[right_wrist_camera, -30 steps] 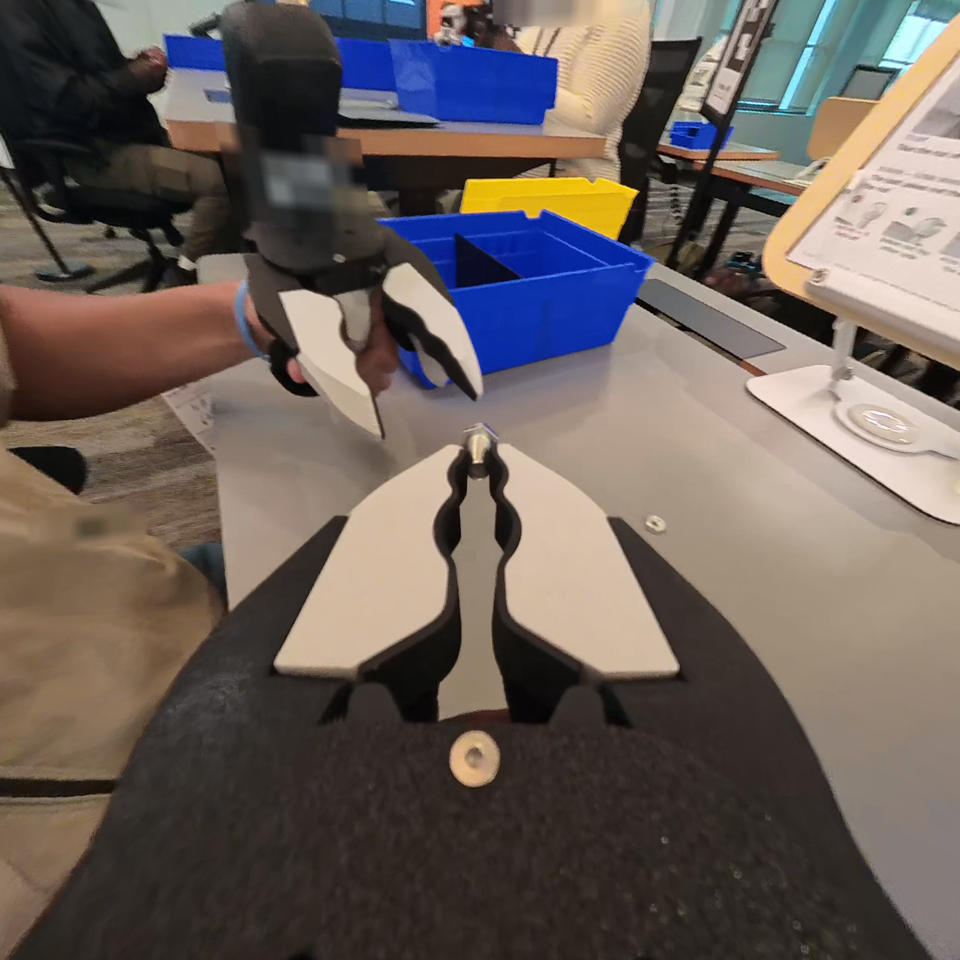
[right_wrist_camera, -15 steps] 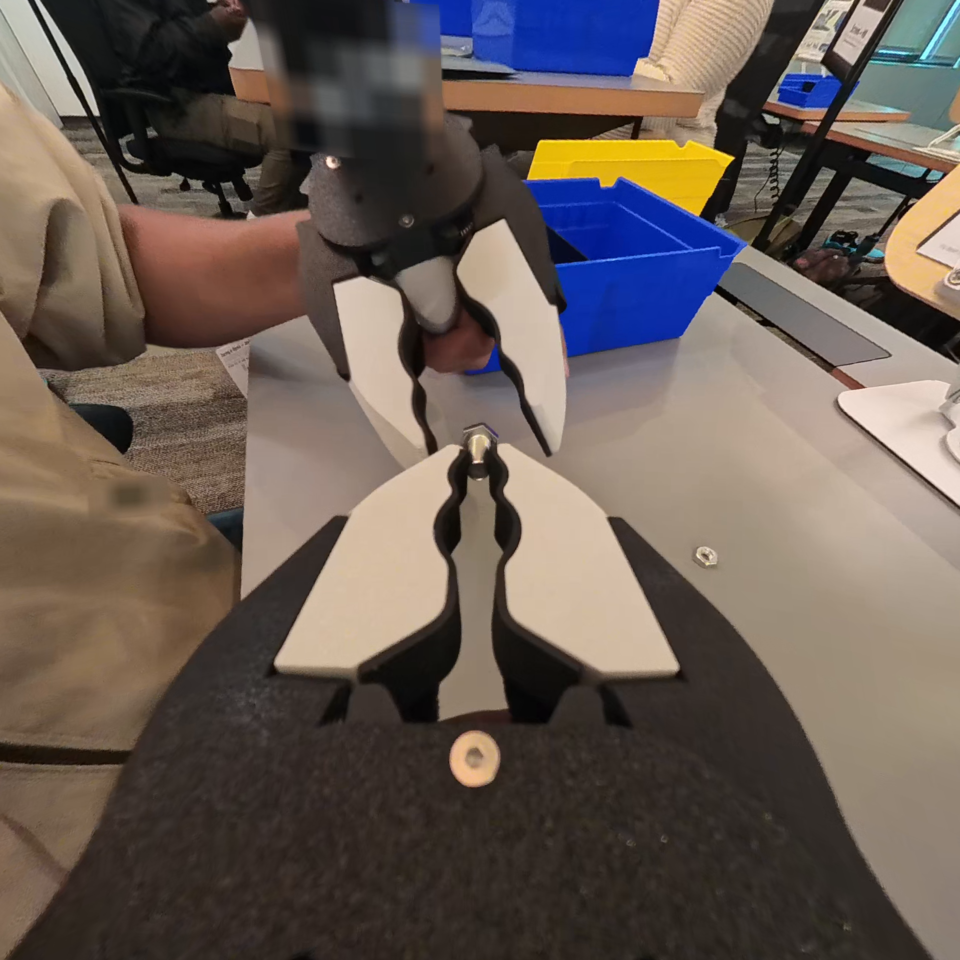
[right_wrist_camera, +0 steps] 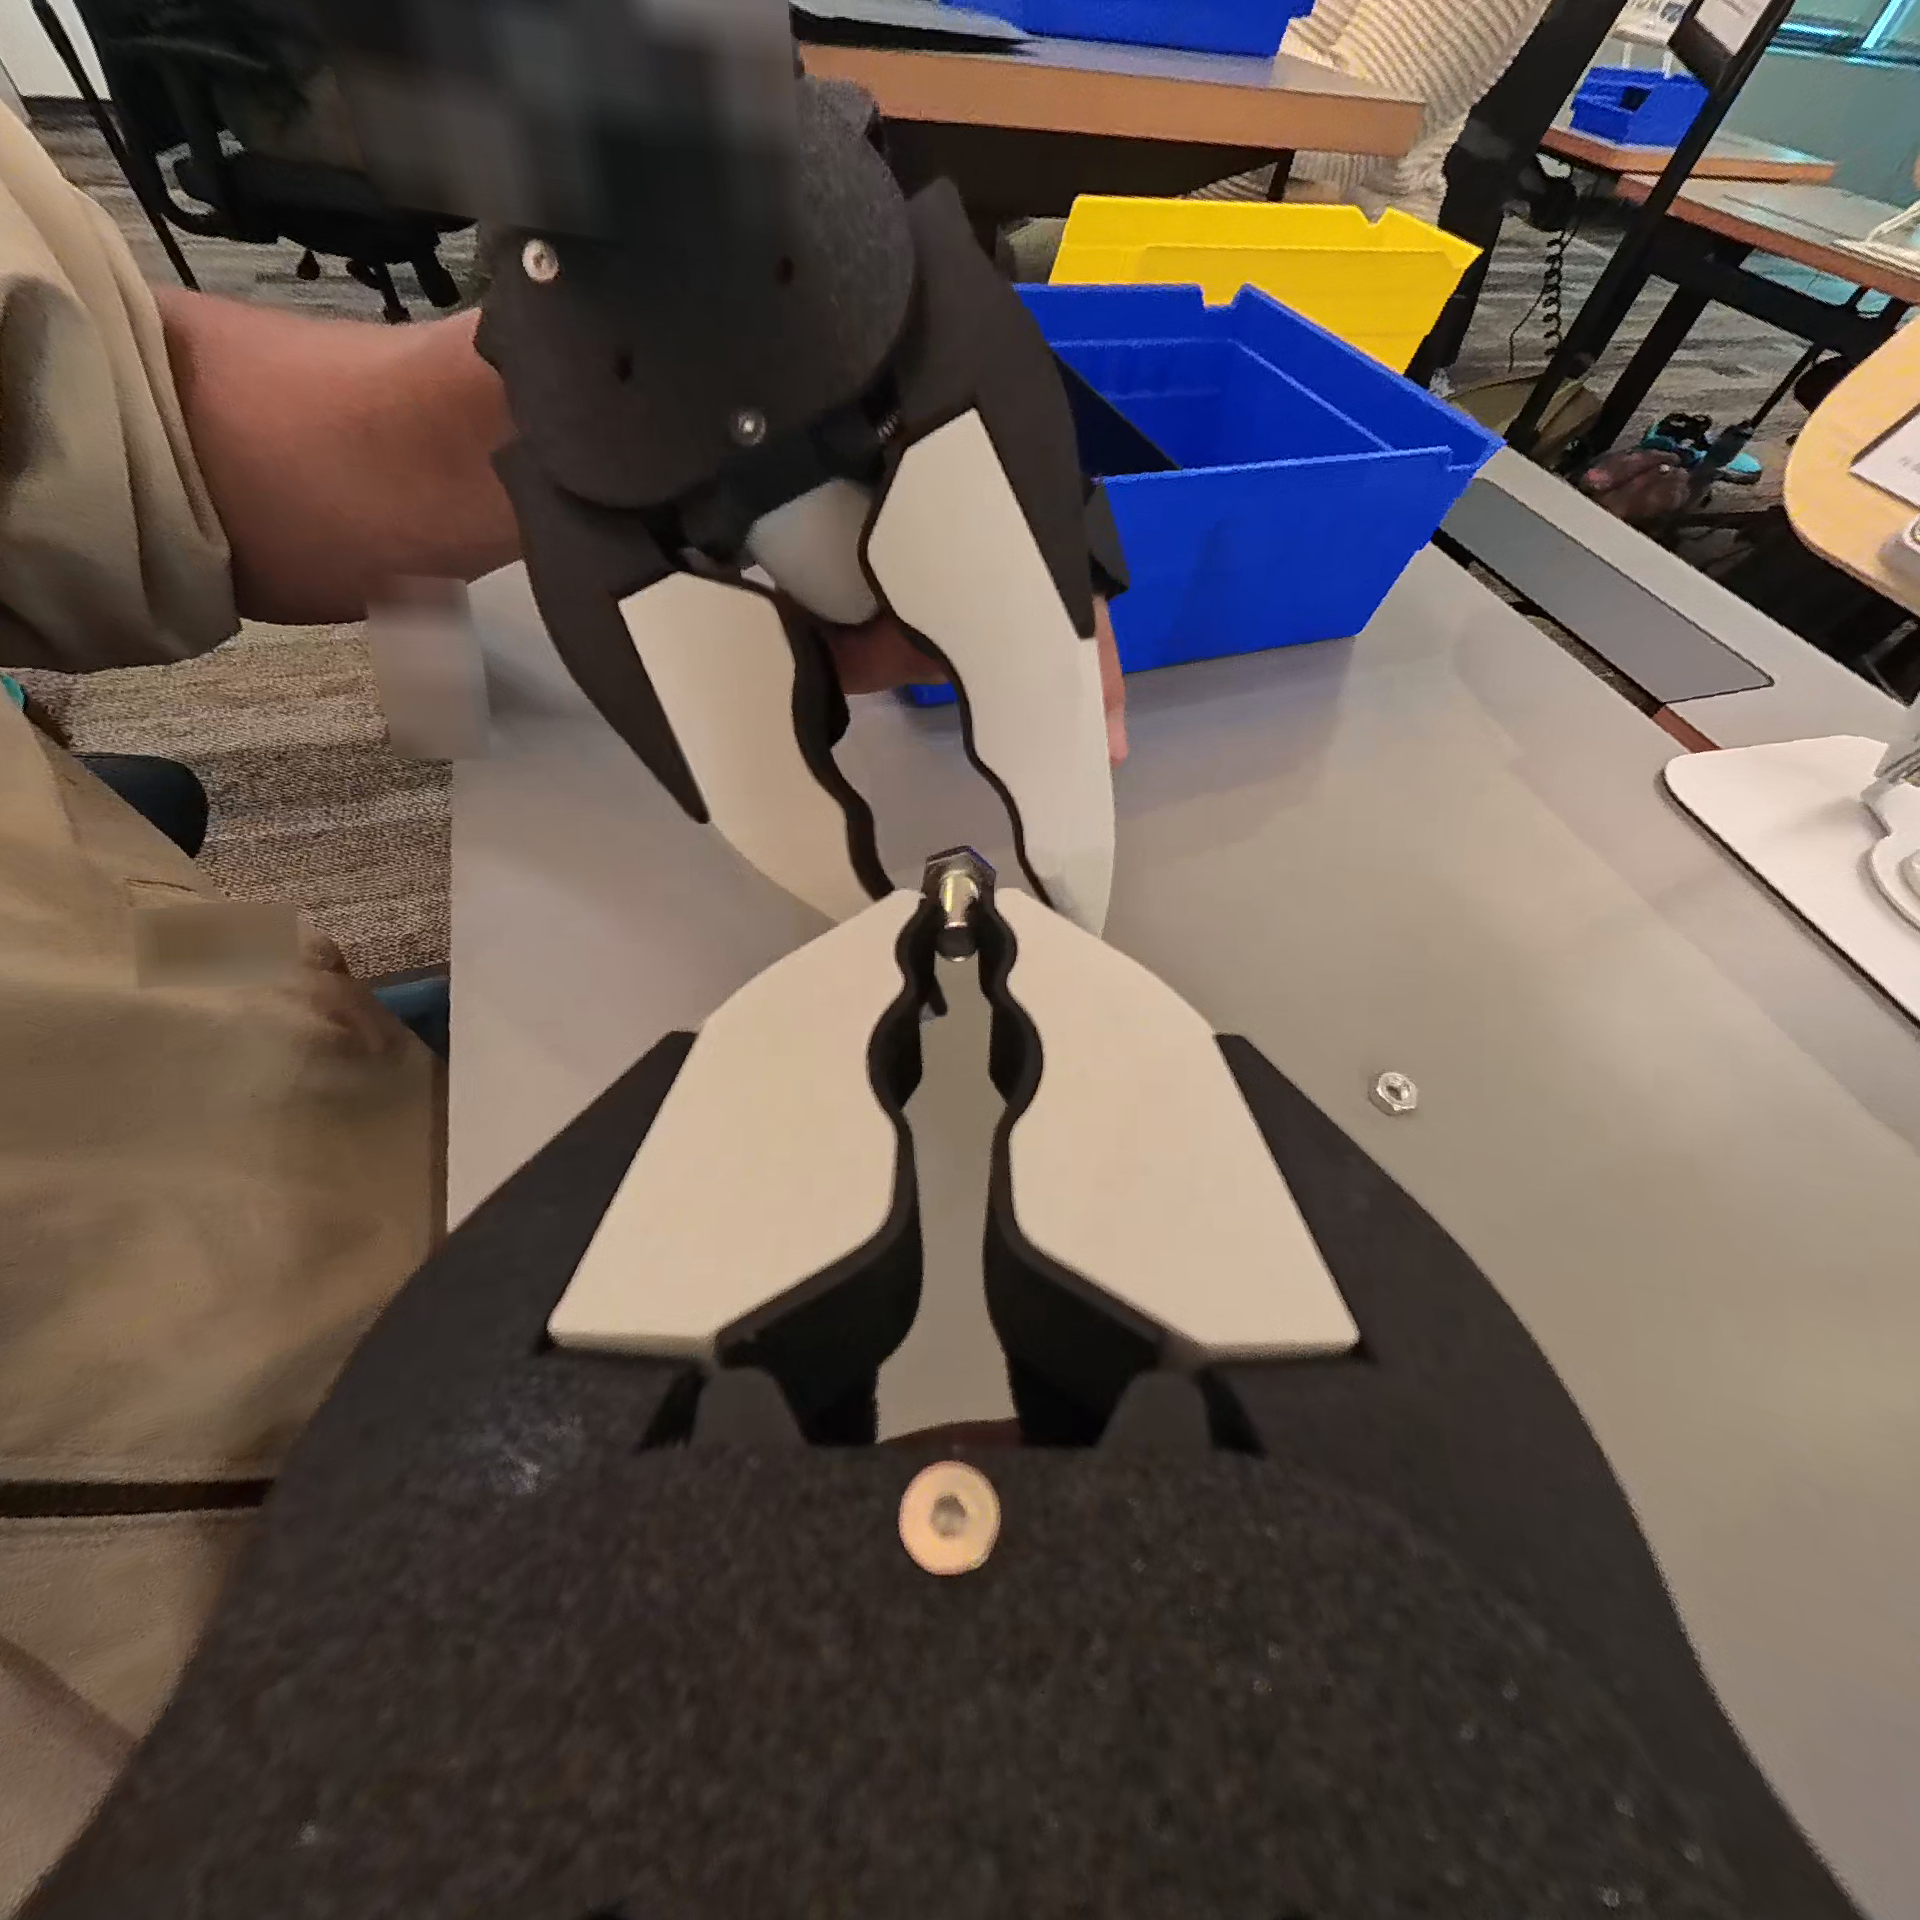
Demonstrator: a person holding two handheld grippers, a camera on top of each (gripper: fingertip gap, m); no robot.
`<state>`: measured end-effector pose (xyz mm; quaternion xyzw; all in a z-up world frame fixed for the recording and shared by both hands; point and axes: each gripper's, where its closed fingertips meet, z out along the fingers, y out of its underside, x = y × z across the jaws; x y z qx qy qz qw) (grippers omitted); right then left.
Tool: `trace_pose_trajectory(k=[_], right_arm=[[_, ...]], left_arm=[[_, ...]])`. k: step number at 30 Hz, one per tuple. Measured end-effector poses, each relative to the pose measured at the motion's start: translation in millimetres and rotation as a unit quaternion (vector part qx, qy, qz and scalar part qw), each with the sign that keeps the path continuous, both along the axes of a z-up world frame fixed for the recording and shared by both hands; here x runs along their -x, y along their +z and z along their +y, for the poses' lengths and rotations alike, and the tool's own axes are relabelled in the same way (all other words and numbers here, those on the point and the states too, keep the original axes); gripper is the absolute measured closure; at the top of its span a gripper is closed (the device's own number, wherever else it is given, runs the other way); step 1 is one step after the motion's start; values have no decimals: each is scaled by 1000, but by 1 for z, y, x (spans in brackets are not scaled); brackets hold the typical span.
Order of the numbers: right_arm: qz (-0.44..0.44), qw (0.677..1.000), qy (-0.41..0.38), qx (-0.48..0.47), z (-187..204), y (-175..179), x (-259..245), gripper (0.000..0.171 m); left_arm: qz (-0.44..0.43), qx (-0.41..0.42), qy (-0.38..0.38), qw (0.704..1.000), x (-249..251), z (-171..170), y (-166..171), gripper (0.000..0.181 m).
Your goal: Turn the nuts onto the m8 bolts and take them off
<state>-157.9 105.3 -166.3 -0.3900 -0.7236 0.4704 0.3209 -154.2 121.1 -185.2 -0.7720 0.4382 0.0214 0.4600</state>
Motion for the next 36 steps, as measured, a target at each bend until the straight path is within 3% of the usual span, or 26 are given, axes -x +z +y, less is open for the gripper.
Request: trace_pose_trajectory(k=[8,24,36], right_arm=[[-6,1000,-7,14,2,2,0,164],[4,1000,-11,-11,5,5,-2,164],[-4,1000,-12,28,5,6,-1,164]], left_arm=[[-1,18,-2,1000,-2,0,-2,164],[3,-31,16,999,-2,0,5,162],[-4,-28,15,999,-1,-3,10,165]])
